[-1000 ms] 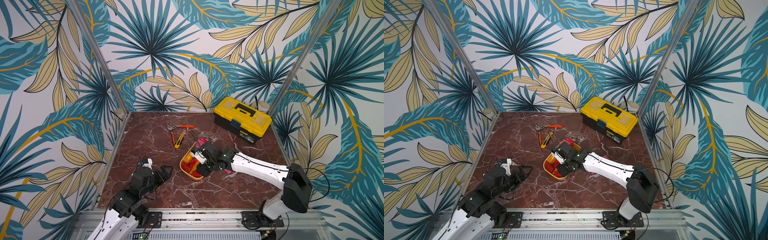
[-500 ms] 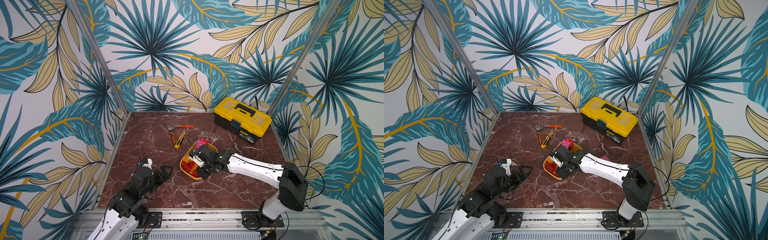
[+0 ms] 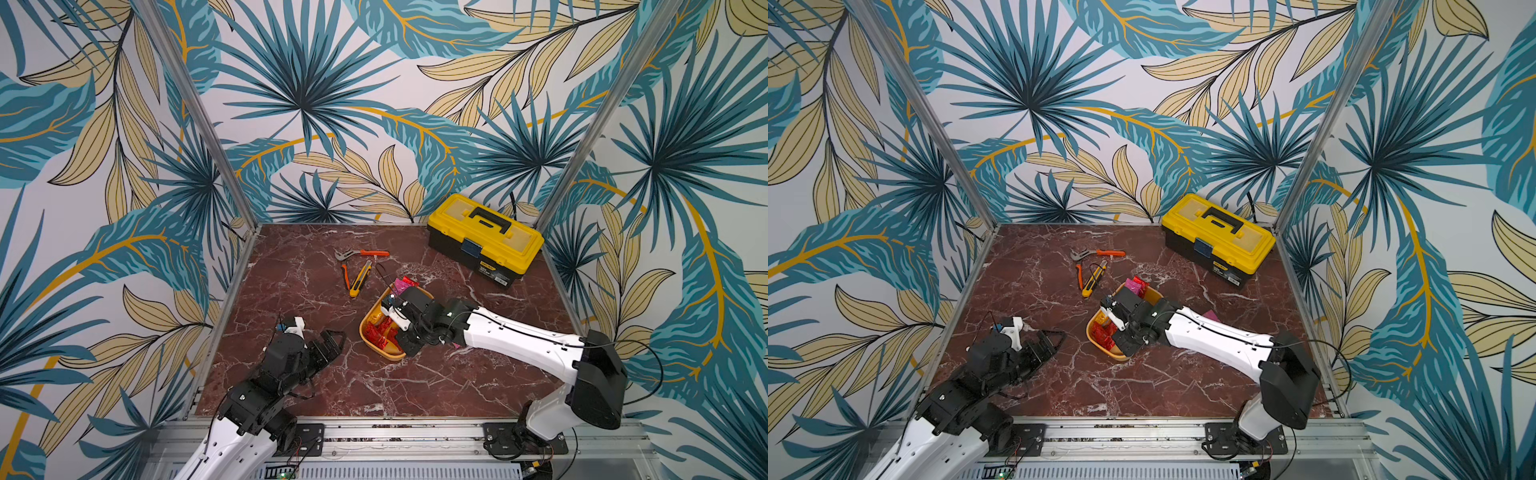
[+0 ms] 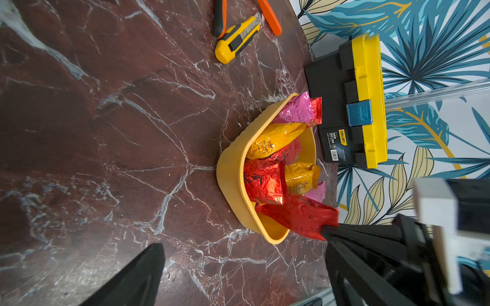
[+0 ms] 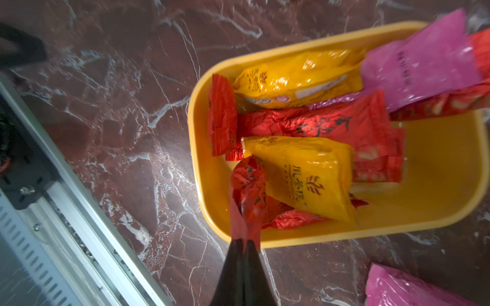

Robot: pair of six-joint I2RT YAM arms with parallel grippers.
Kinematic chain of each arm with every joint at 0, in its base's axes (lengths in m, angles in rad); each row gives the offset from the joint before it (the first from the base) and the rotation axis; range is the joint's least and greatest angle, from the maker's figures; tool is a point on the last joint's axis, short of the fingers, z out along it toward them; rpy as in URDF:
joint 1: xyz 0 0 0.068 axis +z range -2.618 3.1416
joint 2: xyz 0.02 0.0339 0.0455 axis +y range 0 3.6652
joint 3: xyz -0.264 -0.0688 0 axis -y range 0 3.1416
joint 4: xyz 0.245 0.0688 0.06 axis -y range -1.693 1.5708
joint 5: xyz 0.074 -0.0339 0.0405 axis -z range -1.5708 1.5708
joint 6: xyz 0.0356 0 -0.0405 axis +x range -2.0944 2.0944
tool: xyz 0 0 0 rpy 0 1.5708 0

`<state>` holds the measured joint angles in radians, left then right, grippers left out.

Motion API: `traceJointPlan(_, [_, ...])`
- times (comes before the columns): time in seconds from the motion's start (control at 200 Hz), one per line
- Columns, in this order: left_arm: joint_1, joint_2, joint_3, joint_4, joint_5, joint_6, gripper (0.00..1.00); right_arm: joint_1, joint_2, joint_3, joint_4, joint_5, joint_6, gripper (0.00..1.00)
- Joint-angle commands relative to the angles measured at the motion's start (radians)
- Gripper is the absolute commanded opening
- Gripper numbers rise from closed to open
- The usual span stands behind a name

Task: Take the tea bags out of the storage box
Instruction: Pick up the tea bag from the storage box, then place the tea bag at the center of the board.

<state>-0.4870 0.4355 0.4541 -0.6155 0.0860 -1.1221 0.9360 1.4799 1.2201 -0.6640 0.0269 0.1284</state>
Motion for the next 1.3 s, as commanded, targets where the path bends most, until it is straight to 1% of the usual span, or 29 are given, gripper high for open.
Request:
traceJointPlan(0.0, [0.007, 0.048, 0.088, 0.051, -0.01, 0.047, 1.0, -0.004, -0.099, 0.024, -0.013, 0.016, 0.028, 0.0])
traceJointPlan(0.12, [0.006, 0.113, 0.145, 0.068, 0.009, 0.081, 1.0, -0.021, -0.175, 0.018, -0.015, 0.022, 0.047, 0.0])
traceJointPlan(0.421, [0.007, 0.217, 0.249, 0.085, 0.027, 0.14, 1.0, -0.126, -0.363, -0.028, -0.01, 0.147, 0.118, 0.0])
traceJointPlan(0.441, [0.007, 0.223, 0.254, 0.088, 0.027, 0.142, 1.0, -0.163, -0.376, -0.035, -0.009, 0.153, 0.125, 0.0])
traceJointPlan(0.491, [0.008, 0.235, 0.262, 0.095, 0.033, 0.145, 1.0, -0.202, -0.401, -0.05, -0.008, 0.156, 0.145, 0.0])
traceJointPlan(0.691, [0.008, 0.297, 0.297, 0.139, 0.062, 0.157, 1.0, -0.38, -0.463, -0.128, -0.002, 0.091, 0.219, 0.0])
traceJointPlan(0.916, [0.008, 0.375, 0.352, 0.181, 0.098, 0.177, 1.0, -0.537, -0.467, -0.2, 0.045, -0.033, 0.28, 0.0])
traceJointPlan(1.107, [0.008, 0.463, 0.395, 0.23, 0.165, 0.183, 1.0, -0.696, -0.458, -0.281, 0.163, -0.243, 0.376, 0.0])
traceJointPlan(1.222, [0.008, 0.502, 0.401, 0.267, 0.201, 0.177, 1.0, -0.797, -0.433, -0.355, 0.279, -0.389, 0.463, 0.0])
traceJointPlan(1.297, [0.008, 0.517, 0.399, 0.284, 0.216, 0.171, 1.0, -0.855, -0.412, -0.407, 0.366, -0.46, 0.528, 0.0])
